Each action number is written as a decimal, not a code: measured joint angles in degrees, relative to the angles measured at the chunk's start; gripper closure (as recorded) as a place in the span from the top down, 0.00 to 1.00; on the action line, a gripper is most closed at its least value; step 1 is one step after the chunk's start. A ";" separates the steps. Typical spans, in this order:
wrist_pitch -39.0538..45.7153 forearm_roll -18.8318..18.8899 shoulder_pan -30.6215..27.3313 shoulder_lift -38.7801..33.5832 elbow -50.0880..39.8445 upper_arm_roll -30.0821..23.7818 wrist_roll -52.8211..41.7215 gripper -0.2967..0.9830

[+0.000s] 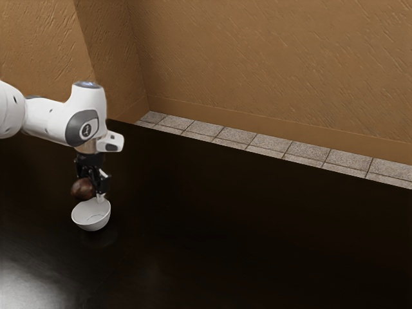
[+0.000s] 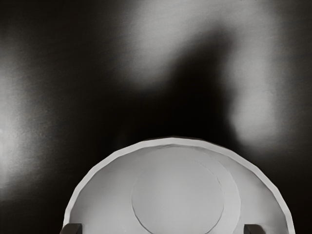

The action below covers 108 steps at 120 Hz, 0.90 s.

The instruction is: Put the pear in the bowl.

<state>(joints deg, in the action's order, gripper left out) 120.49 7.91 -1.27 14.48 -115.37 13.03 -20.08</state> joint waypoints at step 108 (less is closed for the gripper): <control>-18.36 -8.87 16.03 -14.44 22.67 -3.73 1.99 0.76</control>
<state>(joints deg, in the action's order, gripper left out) 102.13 -0.96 14.76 0.03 -92.70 9.30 -18.09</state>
